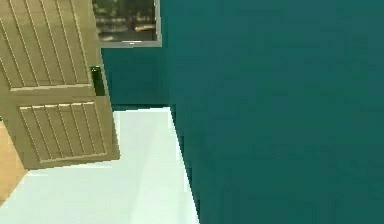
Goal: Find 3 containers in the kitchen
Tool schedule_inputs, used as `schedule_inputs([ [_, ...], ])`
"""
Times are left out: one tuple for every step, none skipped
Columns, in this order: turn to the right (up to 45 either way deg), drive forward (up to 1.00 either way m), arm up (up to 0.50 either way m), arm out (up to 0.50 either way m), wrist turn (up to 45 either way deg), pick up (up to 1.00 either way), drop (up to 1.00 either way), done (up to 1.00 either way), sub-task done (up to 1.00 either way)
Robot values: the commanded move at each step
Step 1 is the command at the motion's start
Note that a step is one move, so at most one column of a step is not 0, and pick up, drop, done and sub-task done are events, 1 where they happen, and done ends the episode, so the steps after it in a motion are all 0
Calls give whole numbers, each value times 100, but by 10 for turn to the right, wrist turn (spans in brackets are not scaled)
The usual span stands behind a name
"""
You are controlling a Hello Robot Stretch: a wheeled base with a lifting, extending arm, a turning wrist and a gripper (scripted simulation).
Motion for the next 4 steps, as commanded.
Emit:
schedule_inputs([
  [-360, 0, 0, 0, 0, 0, 0, 0, 0],
  [0, 30, 0, 0, 0, 0, 0, 0, 0],
  [-300, 0, 0, 0, 0, 0, 0, 0, 0],
  [0, 100, 0, 0, 0, 0, 0, 0, 0],
])
